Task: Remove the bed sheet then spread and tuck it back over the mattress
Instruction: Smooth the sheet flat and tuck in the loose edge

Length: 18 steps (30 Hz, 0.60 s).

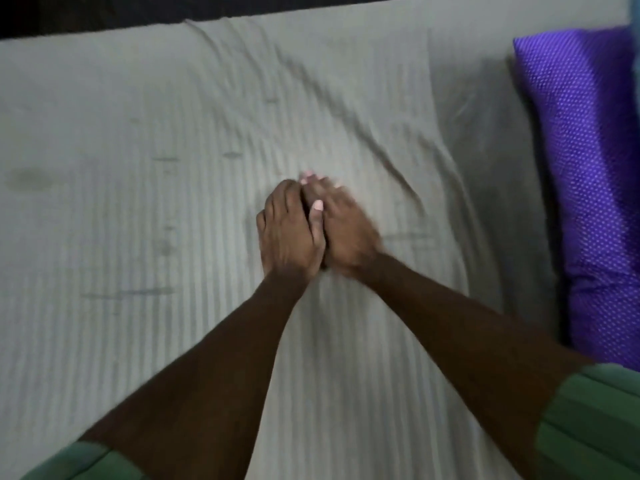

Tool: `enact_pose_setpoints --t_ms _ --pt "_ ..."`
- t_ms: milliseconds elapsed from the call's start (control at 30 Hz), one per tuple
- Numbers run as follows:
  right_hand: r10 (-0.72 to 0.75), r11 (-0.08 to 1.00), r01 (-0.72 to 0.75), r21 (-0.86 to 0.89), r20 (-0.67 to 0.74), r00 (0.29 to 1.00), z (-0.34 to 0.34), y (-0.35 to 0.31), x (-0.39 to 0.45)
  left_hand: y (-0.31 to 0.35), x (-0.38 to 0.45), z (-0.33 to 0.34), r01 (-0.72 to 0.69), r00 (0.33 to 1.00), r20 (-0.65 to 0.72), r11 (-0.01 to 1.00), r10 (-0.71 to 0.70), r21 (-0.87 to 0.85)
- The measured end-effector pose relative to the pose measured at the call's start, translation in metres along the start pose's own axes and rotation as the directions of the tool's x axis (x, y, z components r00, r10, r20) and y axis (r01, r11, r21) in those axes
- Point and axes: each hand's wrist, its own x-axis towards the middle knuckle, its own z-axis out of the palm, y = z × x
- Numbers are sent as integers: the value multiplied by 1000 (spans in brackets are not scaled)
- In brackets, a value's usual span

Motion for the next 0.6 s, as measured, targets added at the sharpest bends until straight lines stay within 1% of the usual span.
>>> enact_pose_setpoints --t_ms 33,67,100,133,167,200,233,267,300,333,367,400,433,467,500,533,567,600 --pt "-92 996 92 7 48 995 3 -4 9 -1 13 1 61 997 -35 998 -62 -25" --pt "-147 989 148 -2 58 987 5 4 22 -4 27 3 98 993 -64 995 -100 -34" --pt "-177 983 179 -33 53 983 4 19 33 -8 36 3 96 992 -76 995 -97 -11" --pt "-163 983 166 -75 45 986 1 39 46 -11 45 4 64 996 -69 997 -61 49" --pt "-107 988 108 -112 9 994 -4 63 59 -13 52 4 26 998 -55 991 -18 134" --pt "-7 990 -2 -138 -65 998 -10 87 71 -14 60 4 3 999 -43 975 6 221" --pt "124 979 -142 -146 -126 984 -16 108 83 -16 68 4 10 999 -34 959 0 284" --pt "262 948 -285 -138 -166 951 -23 124 90 -16 75 4 32 999 -28 948 -24 315" --pt "377 910 -399 -113 -179 909 -28 132 101 -16 86 5 52 999 -26 943 -46 328" --pt "453 877 -473 -89 -181 873 -29 130 110 -16 96 7 57 998 -26 944 -51 324" --pt "480 862 -500 -79 -187 857 -29 121 117 -16 106 8 33 999 -17 952 -29 305" --pt "452 877 -475 -76 -205 868 -29 109 124 -14 115 10 -15 1000 2 963 16 268" --pt "374 916 -395 -71 -206 904 -25 94 128 -11 123 12 -65 998 15 974 63 215" --pt "246 964 -258 -62 -160 956 -20 79 133 -5 133 15 -95 995 24 986 92 138" --pt "104 993 -107 -53 -64 993 -14 65 136 1 142 17 -88 996 25 995 87 54" --pt "-11 999 12 -46 27 1000 -10 55 138 6 150 18 -46 999 13 999 46 -17" --pt "-89 995 93 -44 72 993 -8 55 143 8 159 20 13 1000 -7 998 -13 -61" --pt "-147 987 152 -60 72 986 -8 63 150 8 165 21 58 998 -30 996 -60 -66"
